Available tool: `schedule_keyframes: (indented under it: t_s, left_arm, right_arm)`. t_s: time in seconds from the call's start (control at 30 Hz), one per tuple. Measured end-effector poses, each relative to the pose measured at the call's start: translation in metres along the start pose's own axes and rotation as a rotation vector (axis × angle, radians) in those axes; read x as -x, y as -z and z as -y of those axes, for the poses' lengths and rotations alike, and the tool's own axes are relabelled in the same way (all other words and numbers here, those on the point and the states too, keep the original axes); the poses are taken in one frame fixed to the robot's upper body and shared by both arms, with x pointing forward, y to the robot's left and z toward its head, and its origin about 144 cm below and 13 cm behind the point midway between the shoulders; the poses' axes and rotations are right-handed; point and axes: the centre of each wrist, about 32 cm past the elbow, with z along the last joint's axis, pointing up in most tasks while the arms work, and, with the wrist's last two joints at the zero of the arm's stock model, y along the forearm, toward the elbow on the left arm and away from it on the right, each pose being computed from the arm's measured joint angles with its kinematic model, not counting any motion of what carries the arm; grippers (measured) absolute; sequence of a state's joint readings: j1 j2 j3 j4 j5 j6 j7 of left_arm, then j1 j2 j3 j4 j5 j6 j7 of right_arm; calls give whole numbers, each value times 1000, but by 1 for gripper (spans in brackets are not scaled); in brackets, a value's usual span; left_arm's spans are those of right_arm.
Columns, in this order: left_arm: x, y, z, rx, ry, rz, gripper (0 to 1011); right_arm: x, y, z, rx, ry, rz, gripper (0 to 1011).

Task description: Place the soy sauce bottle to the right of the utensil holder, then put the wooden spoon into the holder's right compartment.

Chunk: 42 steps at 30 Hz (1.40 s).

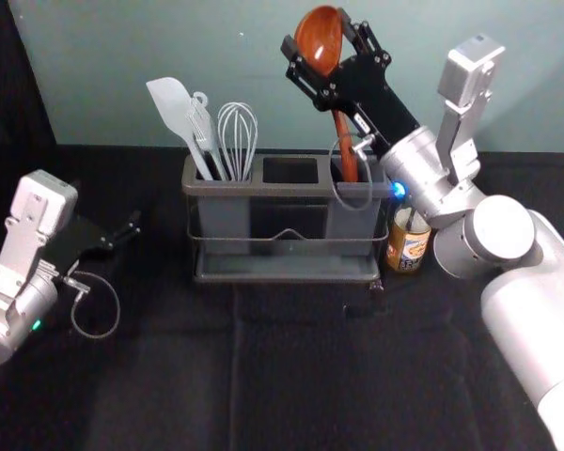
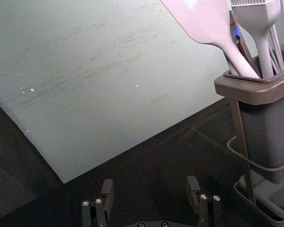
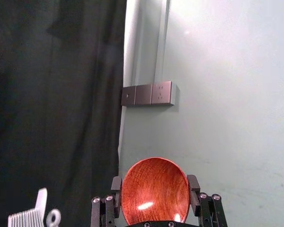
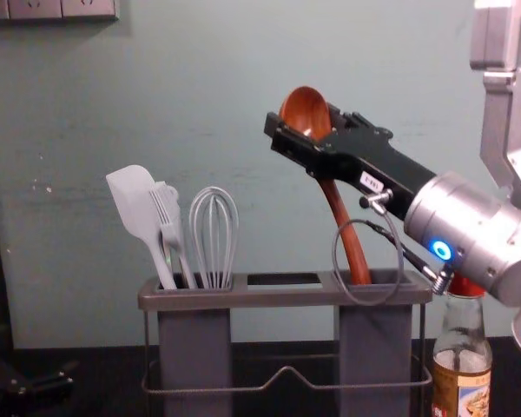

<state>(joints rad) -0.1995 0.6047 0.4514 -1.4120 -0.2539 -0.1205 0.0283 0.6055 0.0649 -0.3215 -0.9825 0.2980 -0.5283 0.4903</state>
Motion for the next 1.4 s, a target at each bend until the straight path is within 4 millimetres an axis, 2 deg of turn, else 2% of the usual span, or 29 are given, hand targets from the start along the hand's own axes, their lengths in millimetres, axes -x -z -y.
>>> schedule_keyframes:
  t_s: [0.6,1.27,1.4]
  left_arm:
    - [0,0,0,0,0,0,1005]
    - [0,0,0,0,0,0,1005]
    - [0,0,0,0,0,0,1005]
  right_arm:
    - [5,13,27,31,7,-5,840]
    - [7,15,38,29,18,-15,840]
    - [7,16,39,25,20,-17,934]
